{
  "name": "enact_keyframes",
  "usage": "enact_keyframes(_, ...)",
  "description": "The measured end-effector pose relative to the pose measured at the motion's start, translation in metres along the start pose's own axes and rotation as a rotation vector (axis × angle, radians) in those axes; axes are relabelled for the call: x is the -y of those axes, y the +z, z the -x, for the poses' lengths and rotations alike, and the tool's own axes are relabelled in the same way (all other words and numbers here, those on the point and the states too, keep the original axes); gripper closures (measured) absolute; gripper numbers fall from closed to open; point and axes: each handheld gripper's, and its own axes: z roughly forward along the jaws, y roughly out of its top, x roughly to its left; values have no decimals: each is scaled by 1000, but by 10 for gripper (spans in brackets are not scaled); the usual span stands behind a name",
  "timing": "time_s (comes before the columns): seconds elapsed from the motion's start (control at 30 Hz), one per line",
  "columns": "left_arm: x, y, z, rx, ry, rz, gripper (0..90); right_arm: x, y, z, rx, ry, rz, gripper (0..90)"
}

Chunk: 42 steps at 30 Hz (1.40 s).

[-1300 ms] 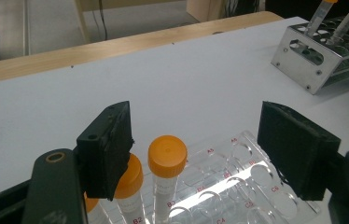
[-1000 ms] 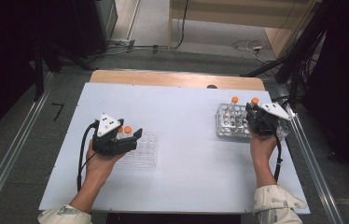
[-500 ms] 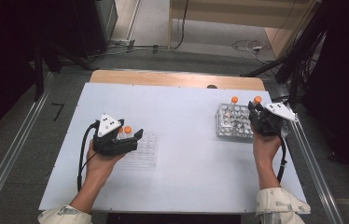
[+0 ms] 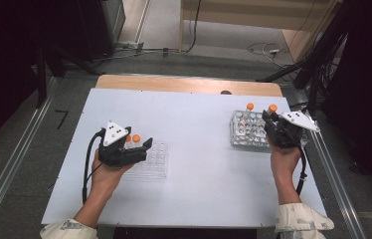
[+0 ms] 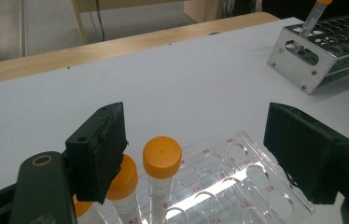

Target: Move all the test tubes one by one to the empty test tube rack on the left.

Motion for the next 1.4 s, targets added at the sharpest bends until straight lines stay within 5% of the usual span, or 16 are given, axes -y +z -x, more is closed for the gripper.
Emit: enact_keyframes(1.4, 0, 1, 8, 22, 19, -5, 218, -1, -4, -61, -252, -81, -63, 720)
